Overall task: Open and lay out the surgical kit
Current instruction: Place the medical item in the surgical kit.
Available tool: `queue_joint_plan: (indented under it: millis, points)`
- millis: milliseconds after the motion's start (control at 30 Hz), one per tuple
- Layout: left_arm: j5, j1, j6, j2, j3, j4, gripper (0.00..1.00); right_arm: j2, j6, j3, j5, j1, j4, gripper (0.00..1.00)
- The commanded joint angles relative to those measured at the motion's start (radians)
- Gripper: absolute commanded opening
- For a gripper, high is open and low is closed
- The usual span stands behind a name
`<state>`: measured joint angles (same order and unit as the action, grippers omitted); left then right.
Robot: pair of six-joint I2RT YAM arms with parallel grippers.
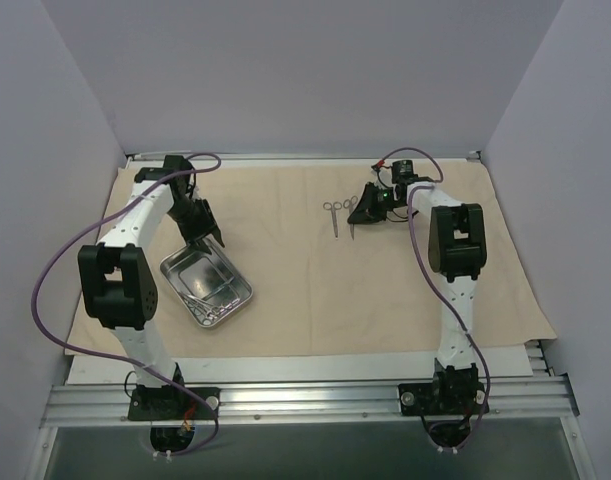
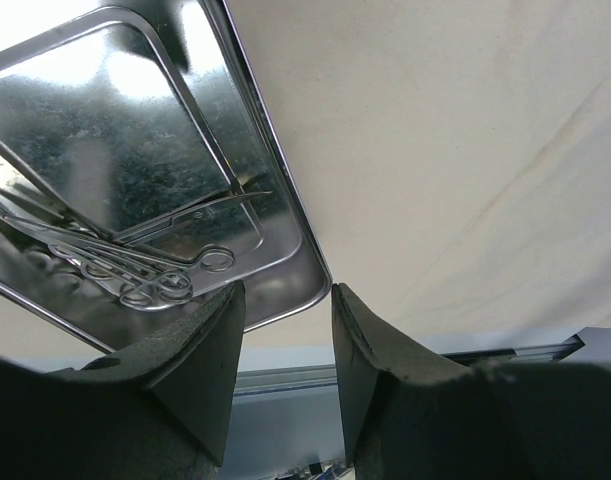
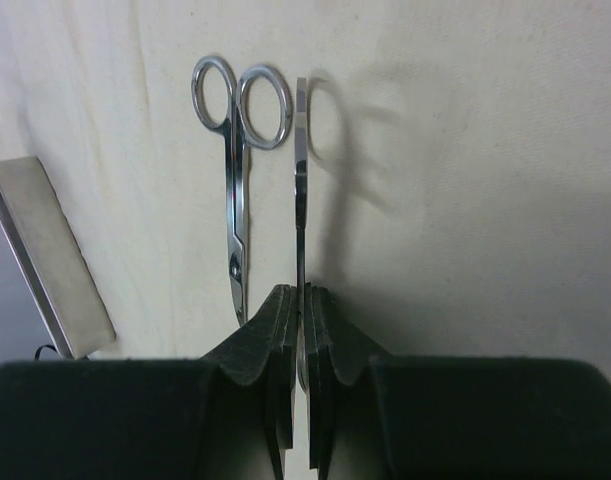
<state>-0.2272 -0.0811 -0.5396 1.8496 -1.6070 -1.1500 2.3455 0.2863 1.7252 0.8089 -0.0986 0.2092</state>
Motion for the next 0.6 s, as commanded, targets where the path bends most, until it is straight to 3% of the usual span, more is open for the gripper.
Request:
queue_joint_plan:
  millis: [0,567]
  points:
    - [-0.021,0.006,0.013,-0.013,-0.015,0.009,0.49,0.038,-0.029,0.069,-0.039,0.008,0.087,0.0]
    - [-0.031,0.007,0.013,-0.018,-0.002,0.018,0.5,0.029,-0.078,0.059,-0.148,0.023,0.177,0.11]
